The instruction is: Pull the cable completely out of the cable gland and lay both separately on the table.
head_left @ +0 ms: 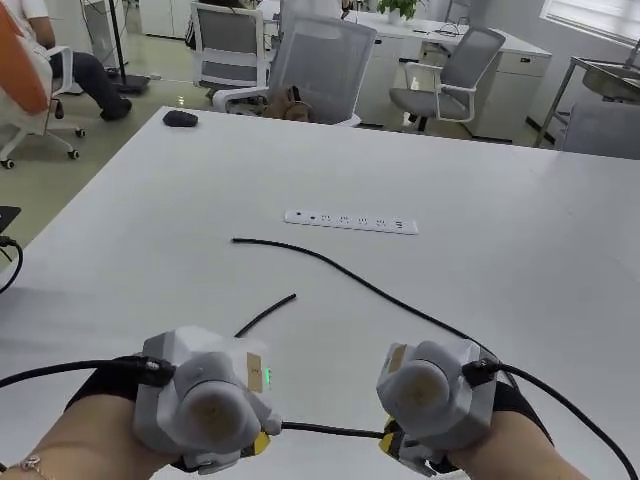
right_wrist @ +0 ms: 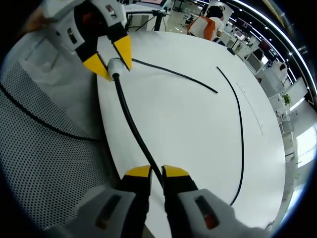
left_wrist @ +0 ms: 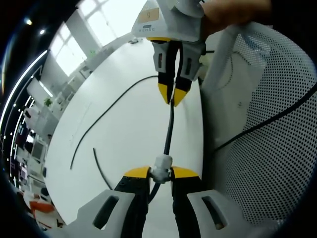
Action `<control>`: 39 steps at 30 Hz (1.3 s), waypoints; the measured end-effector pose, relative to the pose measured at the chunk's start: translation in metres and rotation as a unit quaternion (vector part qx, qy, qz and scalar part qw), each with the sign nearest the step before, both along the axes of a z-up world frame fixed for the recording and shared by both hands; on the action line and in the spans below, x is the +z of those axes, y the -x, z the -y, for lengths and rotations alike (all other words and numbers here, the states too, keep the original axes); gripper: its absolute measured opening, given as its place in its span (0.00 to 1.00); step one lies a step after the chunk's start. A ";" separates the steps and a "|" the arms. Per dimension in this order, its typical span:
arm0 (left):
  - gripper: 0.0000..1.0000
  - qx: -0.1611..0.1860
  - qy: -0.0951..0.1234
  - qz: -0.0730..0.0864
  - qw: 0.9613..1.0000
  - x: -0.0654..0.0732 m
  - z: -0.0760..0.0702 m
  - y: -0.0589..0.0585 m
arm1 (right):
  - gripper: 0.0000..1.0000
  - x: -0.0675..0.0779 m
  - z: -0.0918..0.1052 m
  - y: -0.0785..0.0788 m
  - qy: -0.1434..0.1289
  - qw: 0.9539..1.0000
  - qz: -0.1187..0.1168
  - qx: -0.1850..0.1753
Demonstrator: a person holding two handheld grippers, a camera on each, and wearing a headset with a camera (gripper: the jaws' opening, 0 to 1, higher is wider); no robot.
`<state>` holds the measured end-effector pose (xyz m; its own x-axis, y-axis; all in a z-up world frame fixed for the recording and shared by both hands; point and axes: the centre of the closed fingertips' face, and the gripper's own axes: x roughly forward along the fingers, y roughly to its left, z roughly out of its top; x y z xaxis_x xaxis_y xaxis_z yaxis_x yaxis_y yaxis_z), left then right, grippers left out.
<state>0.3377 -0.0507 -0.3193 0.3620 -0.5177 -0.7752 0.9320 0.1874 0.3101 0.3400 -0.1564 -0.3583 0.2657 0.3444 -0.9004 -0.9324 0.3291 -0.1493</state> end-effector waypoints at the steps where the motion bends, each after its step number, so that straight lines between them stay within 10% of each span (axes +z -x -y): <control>1: 0.17 0.001 0.000 -0.001 1.000 0.000 0.000 0.000 | 0.08 0.000 -0.006 0.004 -0.018 1.000 -0.011 -0.002; 15: 0.17 -0.017 0.003 0.002 1.000 0.001 0.008 0.005 | 0.19 0.041 -0.068 0.014 -0.177 0.983 -0.009 0.045; 18: 0.18 -0.032 -0.002 0.003 0.999 -0.001 0.012 0.009 | 0.16 0.051 -0.084 0.021 -0.219 0.974 -0.019 0.061; 39: 0.17 -0.018 -0.003 0.015 1.000 0.001 0.006 0.000 | 0.03 0.037 -0.071 0.017 -0.173 0.983 -0.010 0.061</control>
<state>0.3379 -0.0570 -0.3179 0.3655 -0.5264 -0.7677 0.9288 0.1516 0.3382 0.3234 -0.0852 -0.3211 0.1874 0.6586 -0.7288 -0.9698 0.2421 -0.0306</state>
